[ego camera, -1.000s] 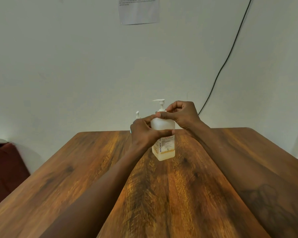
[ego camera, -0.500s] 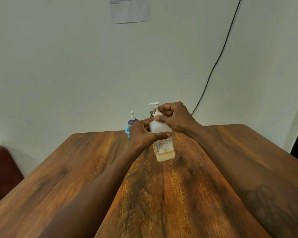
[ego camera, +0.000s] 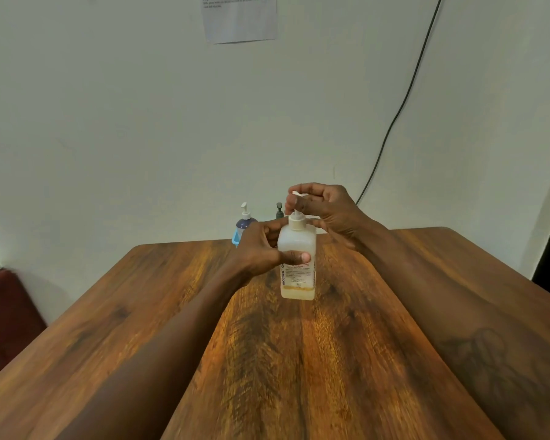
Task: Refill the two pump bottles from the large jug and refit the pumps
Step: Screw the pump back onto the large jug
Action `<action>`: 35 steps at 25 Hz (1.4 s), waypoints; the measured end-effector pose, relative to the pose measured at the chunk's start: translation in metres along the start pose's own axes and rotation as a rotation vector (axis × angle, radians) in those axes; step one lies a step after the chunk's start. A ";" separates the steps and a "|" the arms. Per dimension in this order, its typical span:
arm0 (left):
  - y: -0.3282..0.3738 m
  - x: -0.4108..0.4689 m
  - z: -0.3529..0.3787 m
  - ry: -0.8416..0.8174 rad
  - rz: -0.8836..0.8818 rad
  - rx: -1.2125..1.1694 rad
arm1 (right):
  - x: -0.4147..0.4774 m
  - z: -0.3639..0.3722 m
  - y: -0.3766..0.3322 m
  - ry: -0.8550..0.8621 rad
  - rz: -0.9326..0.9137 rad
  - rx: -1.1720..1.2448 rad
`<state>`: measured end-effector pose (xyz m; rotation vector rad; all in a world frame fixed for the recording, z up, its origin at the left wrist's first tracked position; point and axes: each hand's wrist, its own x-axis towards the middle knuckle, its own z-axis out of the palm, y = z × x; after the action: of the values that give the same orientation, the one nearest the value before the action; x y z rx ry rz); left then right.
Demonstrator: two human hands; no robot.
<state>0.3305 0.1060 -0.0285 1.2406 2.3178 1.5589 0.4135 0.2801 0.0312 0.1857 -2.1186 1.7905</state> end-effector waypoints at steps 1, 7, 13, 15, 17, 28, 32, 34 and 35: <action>0.004 -0.001 0.003 0.028 -0.003 0.007 | 0.000 0.003 0.000 0.076 0.001 -0.022; 0.013 0.008 0.026 0.264 -0.015 0.217 | 0.012 0.025 0.002 0.587 -0.240 -0.545; 0.011 0.017 0.030 0.331 -0.077 0.162 | 0.015 0.012 -0.001 0.192 -0.083 -0.385; 0.006 0.020 0.028 0.281 -0.086 0.117 | 0.014 -0.001 0.000 0.135 -0.063 -0.257; 0.002 0.025 0.029 0.246 -0.081 0.121 | 0.014 -0.012 0.004 0.147 -0.079 -0.159; -0.015 0.147 0.083 0.271 0.007 0.173 | 0.063 -0.097 0.062 0.448 -0.047 -0.447; -0.045 0.219 0.117 0.204 0.027 0.171 | 0.107 -0.144 0.113 0.553 -0.031 -0.586; -0.056 0.253 0.132 0.140 0.000 0.173 | 0.128 -0.167 0.132 0.586 -0.004 -0.609; -0.062 0.269 0.137 0.108 -0.031 0.165 | 0.139 -0.178 0.142 0.591 0.022 -0.615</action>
<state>0.1816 0.3745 -0.0499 1.1734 2.5669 1.4861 0.2719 0.4977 -0.0275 -0.4655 -2.0844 0.9501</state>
